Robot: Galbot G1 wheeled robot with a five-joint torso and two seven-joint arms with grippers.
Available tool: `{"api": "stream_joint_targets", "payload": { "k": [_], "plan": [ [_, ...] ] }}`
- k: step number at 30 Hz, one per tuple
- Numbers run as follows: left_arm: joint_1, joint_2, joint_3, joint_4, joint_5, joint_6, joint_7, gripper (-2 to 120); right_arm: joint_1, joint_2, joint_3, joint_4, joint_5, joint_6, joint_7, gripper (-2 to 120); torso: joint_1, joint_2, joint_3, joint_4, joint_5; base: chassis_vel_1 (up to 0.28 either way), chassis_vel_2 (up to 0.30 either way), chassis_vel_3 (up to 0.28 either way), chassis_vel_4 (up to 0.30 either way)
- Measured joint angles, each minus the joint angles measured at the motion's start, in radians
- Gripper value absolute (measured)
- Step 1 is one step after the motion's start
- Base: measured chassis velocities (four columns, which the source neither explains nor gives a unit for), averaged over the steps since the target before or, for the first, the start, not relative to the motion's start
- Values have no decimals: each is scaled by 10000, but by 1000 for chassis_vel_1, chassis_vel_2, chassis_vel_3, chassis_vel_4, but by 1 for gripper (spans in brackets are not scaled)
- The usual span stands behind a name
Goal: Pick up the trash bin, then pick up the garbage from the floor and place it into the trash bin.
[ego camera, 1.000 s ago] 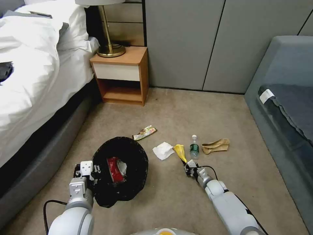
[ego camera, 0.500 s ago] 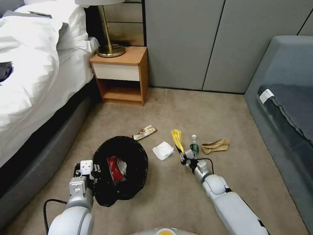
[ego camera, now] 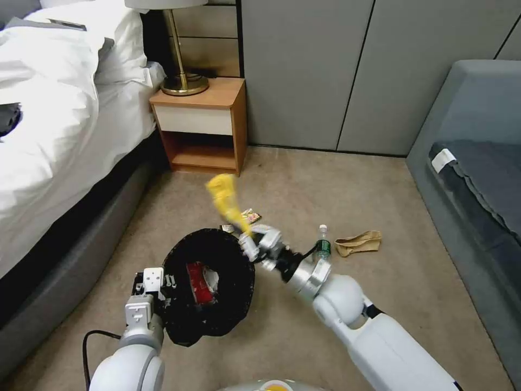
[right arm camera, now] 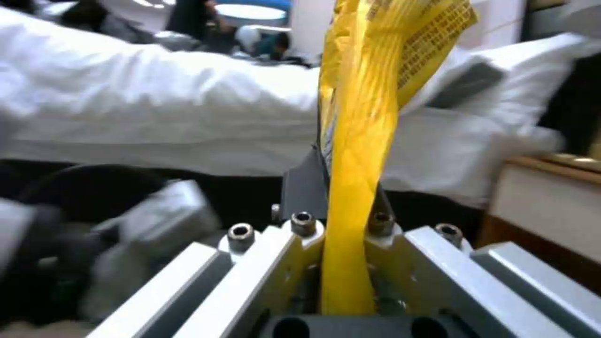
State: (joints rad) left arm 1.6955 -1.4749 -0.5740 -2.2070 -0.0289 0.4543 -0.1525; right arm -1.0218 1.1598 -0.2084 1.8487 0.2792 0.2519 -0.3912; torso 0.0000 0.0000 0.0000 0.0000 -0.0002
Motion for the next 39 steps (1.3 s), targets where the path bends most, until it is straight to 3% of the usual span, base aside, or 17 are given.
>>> {"api": "stream_joint_targets", "payload": {
  "k": [8,25,39],
  "plan": [
    [32,-37,58,-60,29,0,4,1,268,257,-1020,-1373,-188,17,136,0,0,0,0,0,3,0,0,0,0],
    [-137,-4,21,-17,-24,56,4,1,-144,161,-535,-2343,-675,326,-29,0,0,0,0,-1,3,0,0,0,0],
    [-156,-19,-10,-2,-34,65,5,1,-187,117,-530,-2186,-661,246,9,46,0,0,0,0,3,0,0,0,0]
  ]
}}
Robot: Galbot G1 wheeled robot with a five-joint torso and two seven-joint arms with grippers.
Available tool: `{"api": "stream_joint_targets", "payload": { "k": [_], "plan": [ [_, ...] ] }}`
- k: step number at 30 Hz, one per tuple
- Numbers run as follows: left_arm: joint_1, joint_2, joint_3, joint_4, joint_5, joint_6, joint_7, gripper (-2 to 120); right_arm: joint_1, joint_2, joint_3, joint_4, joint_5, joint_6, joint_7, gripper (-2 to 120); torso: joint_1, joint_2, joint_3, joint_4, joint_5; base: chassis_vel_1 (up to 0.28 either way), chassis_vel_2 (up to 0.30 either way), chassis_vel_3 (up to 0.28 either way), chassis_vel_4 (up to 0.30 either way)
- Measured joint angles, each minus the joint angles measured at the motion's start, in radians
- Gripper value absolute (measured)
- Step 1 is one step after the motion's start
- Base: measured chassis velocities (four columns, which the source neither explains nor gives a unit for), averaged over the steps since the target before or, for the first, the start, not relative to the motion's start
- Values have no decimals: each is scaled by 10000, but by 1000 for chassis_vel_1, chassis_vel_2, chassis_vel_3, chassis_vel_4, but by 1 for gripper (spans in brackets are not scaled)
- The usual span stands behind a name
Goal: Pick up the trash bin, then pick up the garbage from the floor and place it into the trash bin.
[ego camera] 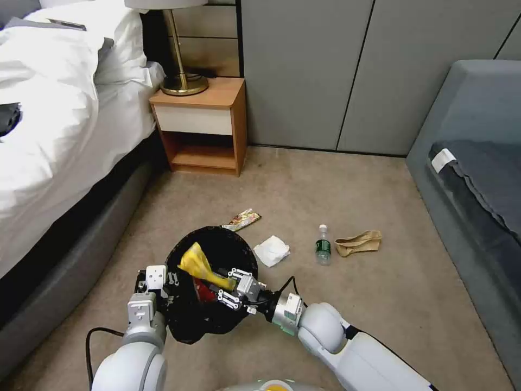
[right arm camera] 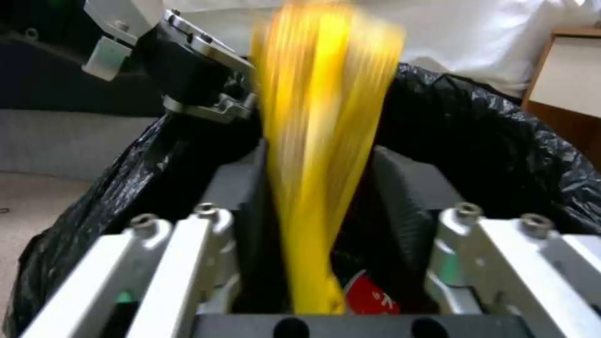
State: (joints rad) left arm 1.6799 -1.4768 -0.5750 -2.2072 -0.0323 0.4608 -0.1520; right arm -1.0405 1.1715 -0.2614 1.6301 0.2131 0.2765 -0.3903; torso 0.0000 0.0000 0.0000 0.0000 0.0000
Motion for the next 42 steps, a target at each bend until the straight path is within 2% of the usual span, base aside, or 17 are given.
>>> {"api": "stream_joint_targets", "payload": {
  "k": [2,4,9,10,14,22,24,25,28,29,31,32,34,35,38,42],
  "plan": [
    [-11,4,-2,5,-7,0,0,1,-28,-43,6,41,8,-10,3,58,0,0,0,0,0,0,0,0,0],
    [-16,4,-1,8,-9,1,1,1,-40,-59,7,52,10,-15,4,61,0,0,0,-1,0,0,0,0,0],
    [-26,8,6,29,-12,3,2,1,-69,-85,0,72,11,-30,4,84,0,0,0,0,0,0,0,0,0],
    [-26,8,6,29,-12,3,2,1,-69,-85,0,72,11,-30,4,84,0,0,0,0,0,0,0,0,0],
    [-27,31,6,53,-14,4,4,1,-66,-181,-6,299,46,-35,29,99,0,0,0,0,0,0,0,0,0],
    [-41,91,-50,168,-23,5,11,1,-28,-517,531,1896,219,-184,811,100,1,0,0,0,1,0,0,0,0],
    [-50,111,-78,205,-29,5,12,1,-159,-757,1185,2811,283,-447,1307,100,0,0,0,1,0,0,0,0,0],
    [-50,111,-78,205,-29,5,12,1,-159,-757,1185,2811,283,-447,1307,100,0,0,0,1,0,0,0,0,0],
    [-64,128,-133,247,-60,4,13,1,-804,-1018,2618,4084,166,-656,1964,100,0,0,0,0,0,0,0,0,0],
    [-64,128,-133,247,-60,4,13,1,-804,-1018,2618,4084,166,-656,1964,100,0,0,0,0,0,0,0,0,0],
    [-64,149,-182,267,-105,4,15,1,-1601,-1152,3598,4679,90,-680,2395,100,0,0,0,-1,0,0,0,0,0],
    [-64,149,-182,267,-105,4,15,1,-1601,-1152,3598,4679,90,-680,2395,100,0,0,0,-1,0,0,0,0,0],
    [-87,165,-233,279,-152,4,16,1,-2589,-1157,4421,4972,42,-618,2826,100,0,0,0,-1,2,0,0,0,0],
    [-87,165,-233,279,-152,4,16,1,-2589,-1157,4421,4972,42,-618,2826,100,0,0,0,-1,2,0,0,0,0],
    [-131,166,-246,288,-188,18,16,1,-3905,-693,5465,4932,-74,-233,3291,100,0,0,-1,-3,1,0,0,0,0],
    [-126,167,-224,288,-189,33,16,1,-4736,-337,6042,4553,-184,149,3539,100,0,0,0,0,0,0,0,0,0]
  ]
}}
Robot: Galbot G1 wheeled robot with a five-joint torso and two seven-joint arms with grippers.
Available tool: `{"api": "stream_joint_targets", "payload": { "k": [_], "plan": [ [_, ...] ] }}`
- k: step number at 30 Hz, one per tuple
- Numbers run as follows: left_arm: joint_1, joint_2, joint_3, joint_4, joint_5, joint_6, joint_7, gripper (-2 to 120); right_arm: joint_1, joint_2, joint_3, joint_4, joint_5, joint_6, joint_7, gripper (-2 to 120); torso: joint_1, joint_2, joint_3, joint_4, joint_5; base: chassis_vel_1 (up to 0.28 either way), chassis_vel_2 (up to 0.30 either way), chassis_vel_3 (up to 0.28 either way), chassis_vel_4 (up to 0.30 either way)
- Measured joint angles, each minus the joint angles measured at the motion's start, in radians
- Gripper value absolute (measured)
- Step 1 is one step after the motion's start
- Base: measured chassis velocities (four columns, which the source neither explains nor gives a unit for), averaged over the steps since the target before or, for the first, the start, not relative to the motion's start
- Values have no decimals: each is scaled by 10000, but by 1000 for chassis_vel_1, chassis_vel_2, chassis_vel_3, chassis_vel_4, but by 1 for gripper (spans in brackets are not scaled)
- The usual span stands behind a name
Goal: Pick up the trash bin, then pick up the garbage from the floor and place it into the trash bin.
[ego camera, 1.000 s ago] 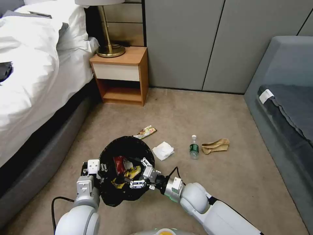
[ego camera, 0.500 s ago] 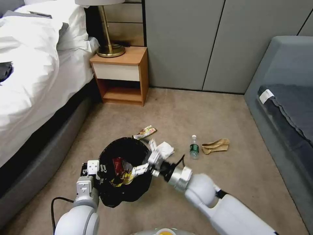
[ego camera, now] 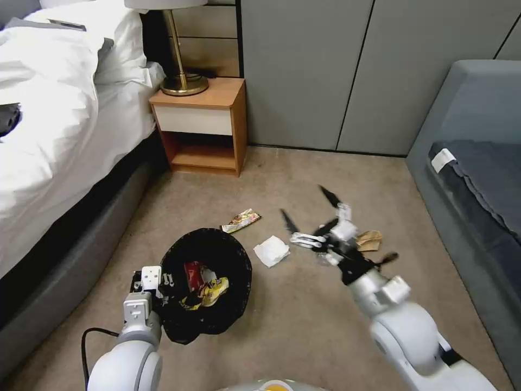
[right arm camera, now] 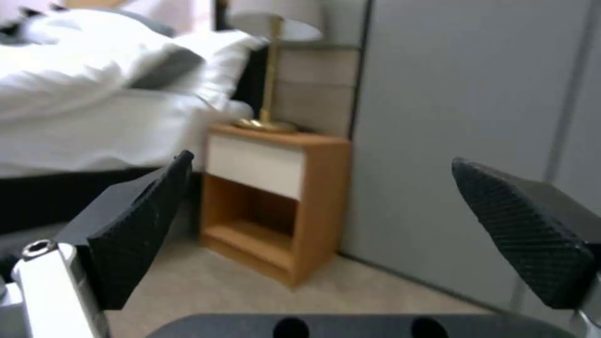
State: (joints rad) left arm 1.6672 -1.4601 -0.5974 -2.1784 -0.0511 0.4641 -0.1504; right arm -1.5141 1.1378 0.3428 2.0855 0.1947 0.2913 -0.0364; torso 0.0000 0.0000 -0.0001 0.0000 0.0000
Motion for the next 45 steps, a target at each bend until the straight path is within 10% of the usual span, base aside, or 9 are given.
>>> {"api": "stream_joint_targets", "payload": {
  "k": [45],
  "plan": [
    [-3,-34,74,12,13,-40,-12,1,-459,711,999,-1632,247,509,125,100,1,0,2,-1,1,-33,32,34,-36]
  ]
}}
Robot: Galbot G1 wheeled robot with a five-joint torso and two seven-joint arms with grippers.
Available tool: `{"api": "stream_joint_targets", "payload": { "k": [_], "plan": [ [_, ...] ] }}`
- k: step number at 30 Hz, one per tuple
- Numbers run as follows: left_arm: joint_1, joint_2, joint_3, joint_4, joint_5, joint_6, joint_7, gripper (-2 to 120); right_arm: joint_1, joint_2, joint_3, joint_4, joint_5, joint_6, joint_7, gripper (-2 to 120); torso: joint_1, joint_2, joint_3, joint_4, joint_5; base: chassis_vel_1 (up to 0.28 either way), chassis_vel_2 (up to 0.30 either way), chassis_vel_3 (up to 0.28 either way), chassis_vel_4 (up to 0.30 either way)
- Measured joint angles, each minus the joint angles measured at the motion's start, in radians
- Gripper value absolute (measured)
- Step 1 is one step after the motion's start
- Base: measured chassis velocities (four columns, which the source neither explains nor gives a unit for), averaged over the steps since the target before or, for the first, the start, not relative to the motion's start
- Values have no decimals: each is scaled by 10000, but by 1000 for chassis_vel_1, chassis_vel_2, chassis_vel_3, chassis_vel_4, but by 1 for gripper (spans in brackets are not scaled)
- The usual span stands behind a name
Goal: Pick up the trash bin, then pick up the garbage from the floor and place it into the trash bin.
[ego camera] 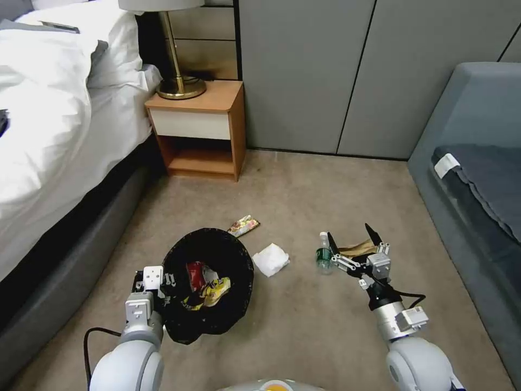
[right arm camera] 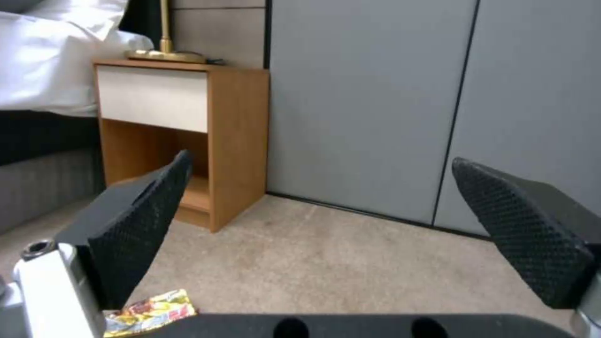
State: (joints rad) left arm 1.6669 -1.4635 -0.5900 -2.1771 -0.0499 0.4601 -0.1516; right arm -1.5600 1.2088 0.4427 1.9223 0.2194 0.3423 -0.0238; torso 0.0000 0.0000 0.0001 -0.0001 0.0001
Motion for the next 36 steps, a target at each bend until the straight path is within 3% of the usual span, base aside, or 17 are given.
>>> {"api": "stream_joint_targets", "payload": {
  "k": [28,34,36],
  "plan": [
    [5,5,24,-24,19,-10,-1,1,627,-83,212,-547,-360,285,-177,100,0,0,-1,1,-1,-39,42,38,-42],
    [37,-4,35,-25,50,-24,-2,1,1620,-206,-366,-1318,-206,-833,331,100,0,0,-2,2,-1,0,0,0,0],
    [70,-18,35,-24,76,-30,-2,1,2152,-318,-889,-1855,187,-1854,750,100,0,0,-1,1,-1,0,0,0,0]
  ]
}}
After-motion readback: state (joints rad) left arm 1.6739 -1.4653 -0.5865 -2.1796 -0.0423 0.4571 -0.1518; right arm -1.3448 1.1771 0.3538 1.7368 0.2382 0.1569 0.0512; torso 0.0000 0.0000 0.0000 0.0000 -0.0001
